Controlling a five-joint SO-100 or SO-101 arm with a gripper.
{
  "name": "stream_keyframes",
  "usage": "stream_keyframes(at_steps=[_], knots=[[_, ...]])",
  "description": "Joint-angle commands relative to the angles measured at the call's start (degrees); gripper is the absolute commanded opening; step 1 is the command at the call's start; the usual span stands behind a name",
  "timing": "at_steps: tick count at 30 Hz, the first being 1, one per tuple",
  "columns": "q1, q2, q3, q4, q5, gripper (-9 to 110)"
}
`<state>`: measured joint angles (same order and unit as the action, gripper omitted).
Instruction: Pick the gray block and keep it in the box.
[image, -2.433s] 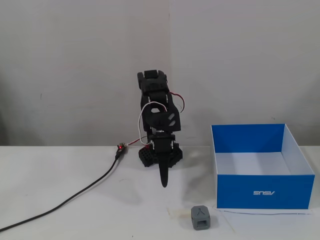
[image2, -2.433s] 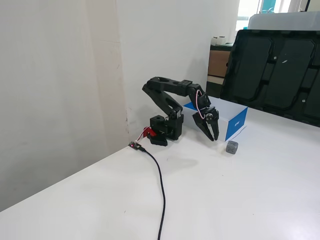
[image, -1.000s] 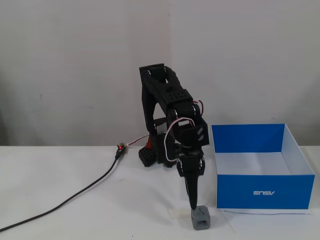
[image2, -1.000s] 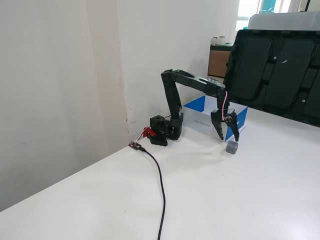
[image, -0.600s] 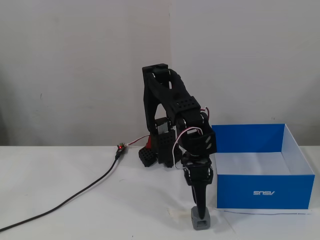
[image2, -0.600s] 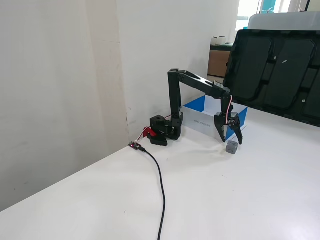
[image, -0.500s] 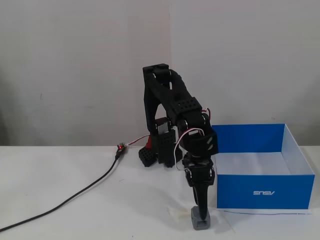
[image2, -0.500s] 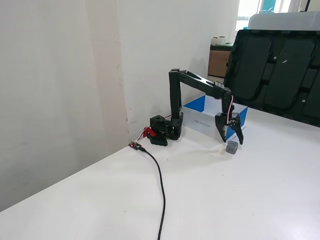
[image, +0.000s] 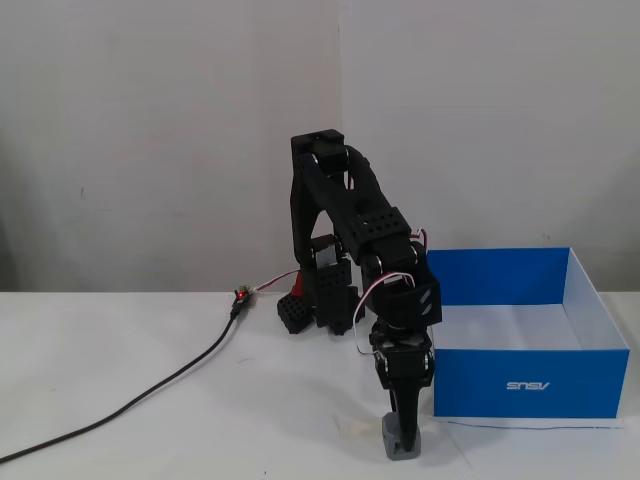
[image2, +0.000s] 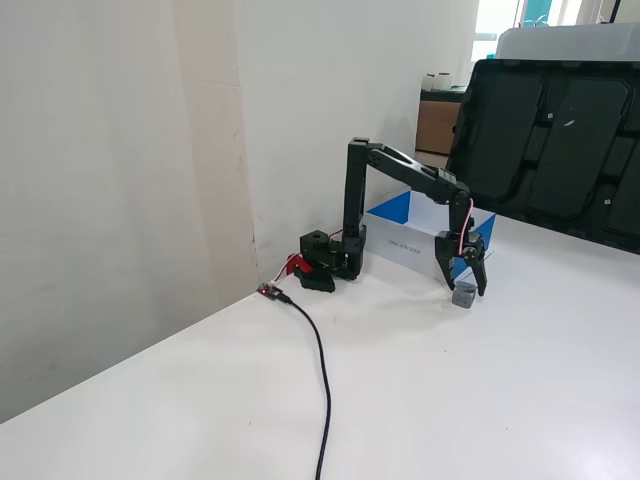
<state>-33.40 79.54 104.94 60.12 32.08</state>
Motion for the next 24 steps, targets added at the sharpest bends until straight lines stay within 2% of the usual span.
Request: stream_keyframes(at_steps=[1,5,14,24], knots=[[-0.26,1.14,-4.13,-0.79,0.26,16],[0.26,0.53,-4.22,-1.23,0.0,11],[2.11,0.44,-5.89,-0.18,-0.53,8],[3.25,12.22,-10.55,8.0,-1.67,8]])
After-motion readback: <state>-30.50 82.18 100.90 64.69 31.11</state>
